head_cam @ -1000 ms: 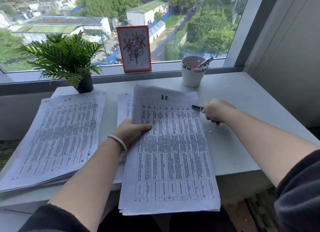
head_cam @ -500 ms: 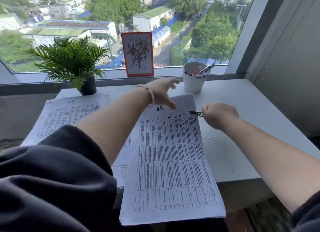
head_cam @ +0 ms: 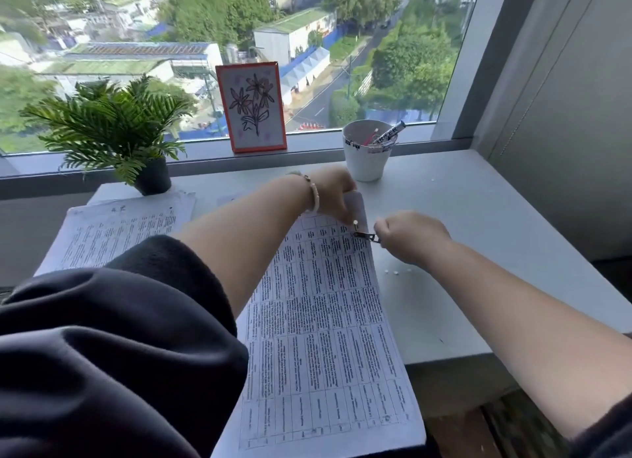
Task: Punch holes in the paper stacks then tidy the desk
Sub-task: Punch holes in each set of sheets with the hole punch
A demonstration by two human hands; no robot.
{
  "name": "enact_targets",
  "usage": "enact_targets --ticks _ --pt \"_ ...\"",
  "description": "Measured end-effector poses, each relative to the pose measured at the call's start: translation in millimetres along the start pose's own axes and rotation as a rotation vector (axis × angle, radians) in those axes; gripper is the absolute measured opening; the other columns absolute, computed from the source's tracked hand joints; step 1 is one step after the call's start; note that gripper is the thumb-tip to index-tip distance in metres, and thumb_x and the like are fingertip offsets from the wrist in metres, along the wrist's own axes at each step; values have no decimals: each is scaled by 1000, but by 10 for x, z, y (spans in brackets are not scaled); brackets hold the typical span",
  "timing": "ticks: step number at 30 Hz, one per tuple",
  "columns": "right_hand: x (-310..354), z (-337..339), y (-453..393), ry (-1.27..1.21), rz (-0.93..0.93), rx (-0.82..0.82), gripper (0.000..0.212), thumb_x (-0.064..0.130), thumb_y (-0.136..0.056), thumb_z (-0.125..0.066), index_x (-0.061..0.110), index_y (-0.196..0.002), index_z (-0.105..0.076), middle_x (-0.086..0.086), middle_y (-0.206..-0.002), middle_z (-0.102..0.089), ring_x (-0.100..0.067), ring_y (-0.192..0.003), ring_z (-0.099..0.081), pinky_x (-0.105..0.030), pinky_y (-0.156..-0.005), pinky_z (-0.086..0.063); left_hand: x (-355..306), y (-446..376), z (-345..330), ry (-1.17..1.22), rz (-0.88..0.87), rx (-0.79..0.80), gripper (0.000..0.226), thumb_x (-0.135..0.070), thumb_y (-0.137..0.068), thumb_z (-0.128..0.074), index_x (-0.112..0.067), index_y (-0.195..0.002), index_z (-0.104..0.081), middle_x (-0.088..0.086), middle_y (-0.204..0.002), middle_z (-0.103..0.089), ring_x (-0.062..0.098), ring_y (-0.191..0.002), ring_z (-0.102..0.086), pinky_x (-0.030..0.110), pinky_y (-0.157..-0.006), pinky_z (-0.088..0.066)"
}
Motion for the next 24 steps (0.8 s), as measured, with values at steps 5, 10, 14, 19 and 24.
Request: enact_targets --ticks 5,10,14,19,24 --pt "-53 -16 96 -75 -9 177 44 32 -93 -31 15 -78 -69 -3 -82 -71 -23 -78 -63 -27 -69 -43 106 27 159 48 15 -26 35 -36 -73 -79 -14 -99 -69 -1 -89 -65 18 -85 -60 26 -70 -45" --pt "-54 -45 215 -128 21 263 49 31 -94 -31 17 -60 -64 0 -62 -67 -17 -59 -60 -26 -64 -42 217 77 256 82 46 -43 35 -34 -74 -79 -18 -104 -70 -1 -94 -66 18 -88 -60 27 -73 -47" --pt "1 -47 251 -83 45 299 47 31 -92 -32 17 -59 -63 0 -62 -67 -18 -62 -62 -28 -68 -47 279 77 303 75 70 -58 38 -37 -73 -79 -12 -100 -71 5 -96 -70 23 -92 -64 38 -85 -54" --pt "66 0 293 12 74 247 38 28 -93 -34 17 -71 -63 -2 -79 -65 -25 -85 -59 -30 -74 -44 294 88 342 86 79 -61 39 -36 -74 -77 -10 -102 -69 8 -99 -70 25 -95 -63 42 -87 -53" --pt "24 2 332 66 85 203 40 27 -94 -30 13 -80 -64 -7 -91 -66 -28 -85 -57 -31 -69 -41 223 101 337 40 42 -77 51 -36 -75 -77 -15 -118 -62 5 -113 -65 24 -105 -60 34 -90 -49"
Point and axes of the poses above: each hand's wrist, its own y-axis away from the middle knuckle, its own z-axis out of the back of the hand, x = y × z, the point moved 2 cm from there along -y, towards the middle knuckle
